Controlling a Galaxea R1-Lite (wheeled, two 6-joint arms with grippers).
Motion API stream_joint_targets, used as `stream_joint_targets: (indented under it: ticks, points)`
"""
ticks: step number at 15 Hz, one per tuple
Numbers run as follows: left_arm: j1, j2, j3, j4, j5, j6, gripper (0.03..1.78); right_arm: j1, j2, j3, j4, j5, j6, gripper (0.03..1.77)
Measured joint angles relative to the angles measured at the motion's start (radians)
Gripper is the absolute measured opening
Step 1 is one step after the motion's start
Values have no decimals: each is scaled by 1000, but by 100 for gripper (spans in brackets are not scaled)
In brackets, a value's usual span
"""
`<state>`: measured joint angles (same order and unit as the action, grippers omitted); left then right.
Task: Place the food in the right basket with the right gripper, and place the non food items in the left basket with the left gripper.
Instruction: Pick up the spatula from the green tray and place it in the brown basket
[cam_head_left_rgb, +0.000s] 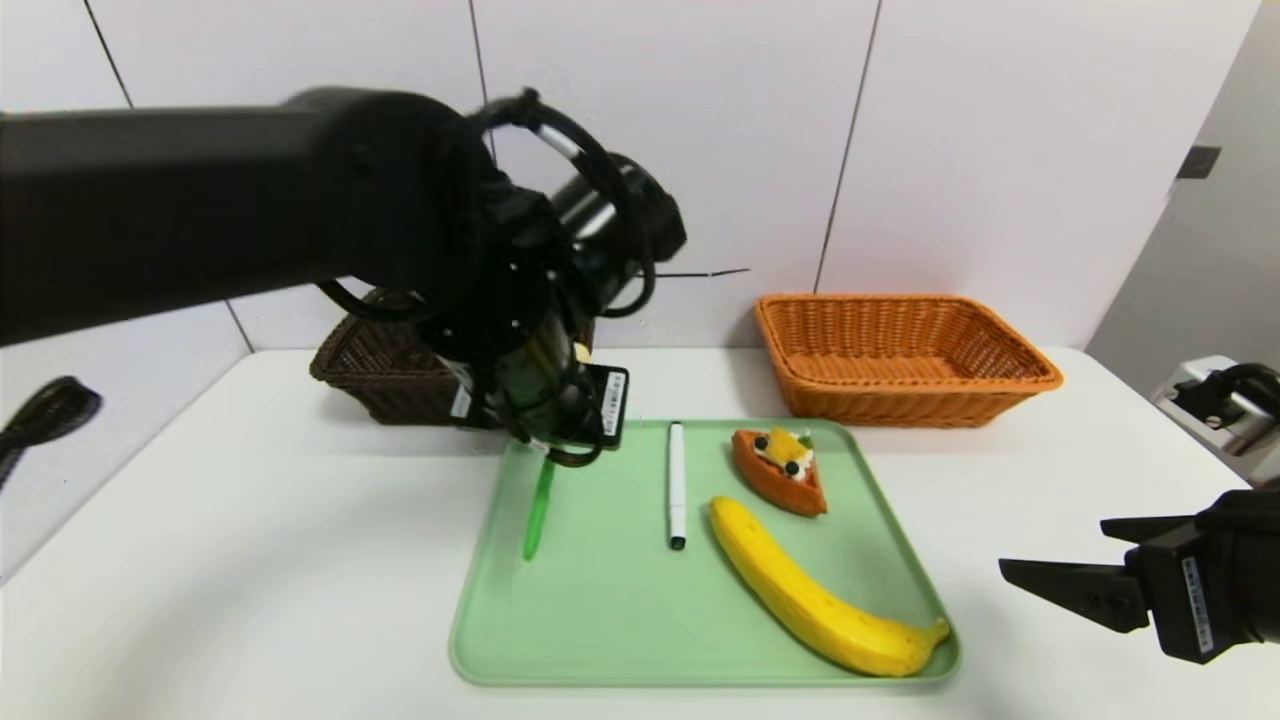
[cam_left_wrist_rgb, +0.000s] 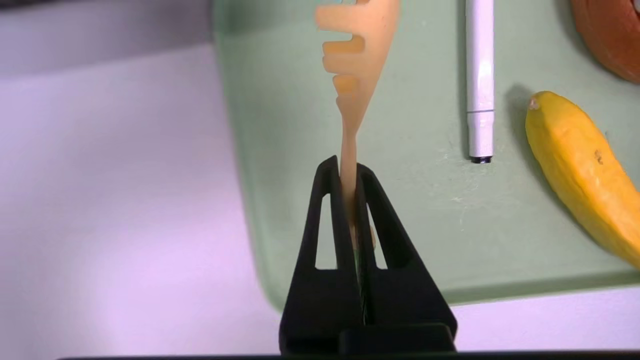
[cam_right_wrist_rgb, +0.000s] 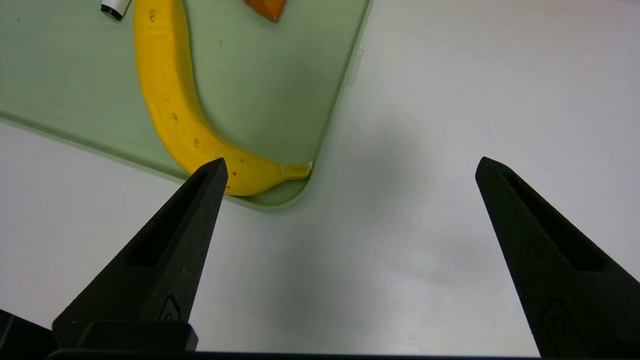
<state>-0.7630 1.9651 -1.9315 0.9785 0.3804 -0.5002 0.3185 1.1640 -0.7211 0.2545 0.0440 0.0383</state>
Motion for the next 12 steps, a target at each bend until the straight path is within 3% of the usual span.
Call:
stream_joint_targets:
  ticks: [4, 9, 12]
  points:
    - [133, -76, -28, -15, -19, 341, 8, 0, -1, 0, 0, 0, -1, 171]
    - [311, -94, -38, -128, -151, 777, 8, 0, -5, 13, 0, -1, 1, 171]
    - [359, -88, -38, -217, -185, 999, 8, 0, -5, 20, -1, 0, 0, 171]
